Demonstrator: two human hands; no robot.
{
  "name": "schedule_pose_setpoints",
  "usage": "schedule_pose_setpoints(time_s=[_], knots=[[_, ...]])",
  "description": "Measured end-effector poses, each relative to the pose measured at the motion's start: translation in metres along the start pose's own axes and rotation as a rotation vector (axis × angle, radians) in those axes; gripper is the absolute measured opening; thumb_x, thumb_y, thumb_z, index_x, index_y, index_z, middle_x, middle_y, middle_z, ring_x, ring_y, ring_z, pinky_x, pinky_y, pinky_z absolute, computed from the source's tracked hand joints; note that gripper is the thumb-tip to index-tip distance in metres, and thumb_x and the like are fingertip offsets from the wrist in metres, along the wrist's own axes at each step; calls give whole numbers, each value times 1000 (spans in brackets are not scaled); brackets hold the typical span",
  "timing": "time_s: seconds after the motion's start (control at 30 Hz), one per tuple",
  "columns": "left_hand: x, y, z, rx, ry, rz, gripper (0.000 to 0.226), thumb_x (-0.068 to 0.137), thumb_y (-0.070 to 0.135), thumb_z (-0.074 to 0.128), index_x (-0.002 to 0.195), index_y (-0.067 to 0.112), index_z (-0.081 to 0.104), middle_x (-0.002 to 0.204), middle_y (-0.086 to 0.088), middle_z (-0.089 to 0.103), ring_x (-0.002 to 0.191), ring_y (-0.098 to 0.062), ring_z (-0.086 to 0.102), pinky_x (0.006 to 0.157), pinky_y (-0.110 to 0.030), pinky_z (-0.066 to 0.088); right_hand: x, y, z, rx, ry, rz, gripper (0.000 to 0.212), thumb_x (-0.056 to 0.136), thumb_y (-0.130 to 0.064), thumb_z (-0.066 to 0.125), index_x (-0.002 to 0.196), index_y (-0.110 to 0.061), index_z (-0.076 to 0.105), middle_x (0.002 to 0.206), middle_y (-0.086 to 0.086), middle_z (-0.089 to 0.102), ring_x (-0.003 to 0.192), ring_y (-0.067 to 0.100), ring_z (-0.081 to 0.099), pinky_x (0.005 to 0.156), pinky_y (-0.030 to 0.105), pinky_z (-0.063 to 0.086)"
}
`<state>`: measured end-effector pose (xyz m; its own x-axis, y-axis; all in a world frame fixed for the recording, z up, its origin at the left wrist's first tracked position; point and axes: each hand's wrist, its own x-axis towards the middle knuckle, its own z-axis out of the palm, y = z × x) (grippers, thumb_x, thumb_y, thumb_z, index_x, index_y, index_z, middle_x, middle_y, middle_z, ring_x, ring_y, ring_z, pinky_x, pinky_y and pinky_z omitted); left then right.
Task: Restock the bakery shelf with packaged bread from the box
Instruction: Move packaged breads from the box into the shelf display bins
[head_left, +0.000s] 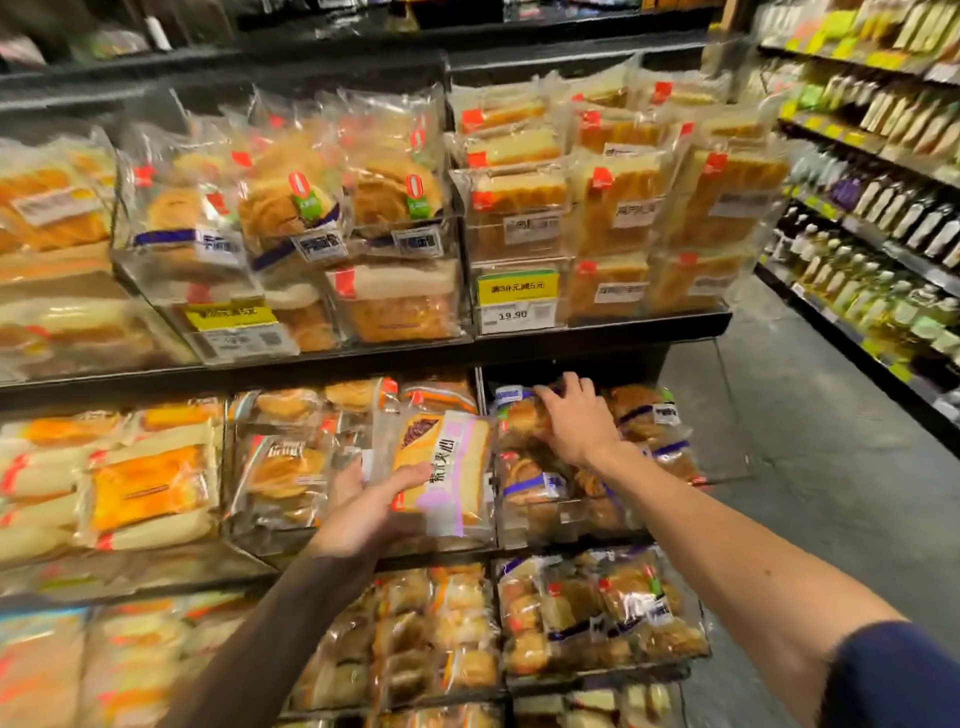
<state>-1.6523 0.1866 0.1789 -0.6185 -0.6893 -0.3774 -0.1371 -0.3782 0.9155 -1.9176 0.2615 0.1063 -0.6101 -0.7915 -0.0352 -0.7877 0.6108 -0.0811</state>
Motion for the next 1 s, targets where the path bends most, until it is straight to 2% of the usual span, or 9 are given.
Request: schedule_pose_setpoints(time_s=[0.07, 0.23, 0.5, 0.6, 0.67, 0.73, 0.83, 0.93, 1.0], knots=[[-6, 1, 6, -34, 11, 4, 44, 79, 11, 76, 120, 6, 60, 84, -10, 72, 58, -22, 65, 49, -30, 52, 7, -4, 1, 88, -9, 10, 68, 93, -29, 65, 151, -24, 30, 145, 18, 27, 127, 38, 42, 100, 45, 44], [-10, -1, 15, -70, 33, 59, 38, 83, 4, 70, 119, -3, 60, 80, -10, 71, 60, -20, 68, 46, -27, 51, 15, -12, 3, 243, 74, 65, 60, 93, -26, 65, 142, -15, 32, 136, 18, 40, 110, 38, 60, 84, 42, 52], [-15, 4, 22, -67, 75, 14, 39, 84, 12, 74, 120, 7, 58, 91, -14, 75, 60, -27, 70, 50, -32, 53, 8, -7, 4, 175, 33, 57, 57, 90, -44, 61, 139, -20, 43, 140, 15, 36, 127, 34, 39, 99, 46, 43], [-17, 3, 18, -94, 67, 5, 39, 86, 13, 72, 120, 8, 55, 100, -17, 74, 73, -32, 73, 55, -34, 56, -4, -3, -6, 235, 54, 47, 60, 90, -50, 59, 140, -21, 45, 143, 14, 35, 130, 34, 35, 104, 47, 38], [-18, 6, 15, -88, 52, 6, 28, 89, 13, 68, 114, 10, 56, 102, -13, 73, 79, -22, 75, 59, -32, 58, -16, -6, -15, 340, 154, 22, 52, 92, -47, 60, 135, -20, 49, 136, 10, 41, 125, 29, 40, 100, 43, 41], [-18, 8, 10, -33, 8, 13, 13, 95, 10, 58, 108, 9, 57, 96, -6, 67, 67, -6, 71, 54, -22, 56, -33, -14, -30, 602, 151, 14, 41, 94, -50, 58, 118, -18, 59, 115, 1, 54, 106, 20, 53, 86, 35, 46], [-23, 11, -1, -43, -25, 15, 23, 95, 2, 50, 117, 6, 53, 93, -3, 61, 62, -1, 67, 54, -17, 53, -69, -42, -63, 1319, -274, -1, 54, 91, -61, 50, 107, -13, 70, 90, 1, 72, 84, 21, 68, 71, 32, 54], [-28, 13, -19, -72, -14, 1, 45, 78, 16, 65, 121, 6, 54, 92, -1, 68, 79, -12, 66, 71, -28, 55, -93, -70, -82, 1686, -653, -20, 49, 87, -55, 53, 113, -18, 70, 105, 4, 75, 95, 19, 72, 69, 38, 61], [-34, 15, -34, -161, -23, -39, 34, 78, 13, 62, 111, 6, 60, 87, -3, 74, 78, -17, 69, 75, -34, 57, -97, -88, -86, 1831, -786, -2, 49, 87, -48, 56, 122, -15, 65, 116, 11, 72, 108, 29, 69, 80, 48, 60]])
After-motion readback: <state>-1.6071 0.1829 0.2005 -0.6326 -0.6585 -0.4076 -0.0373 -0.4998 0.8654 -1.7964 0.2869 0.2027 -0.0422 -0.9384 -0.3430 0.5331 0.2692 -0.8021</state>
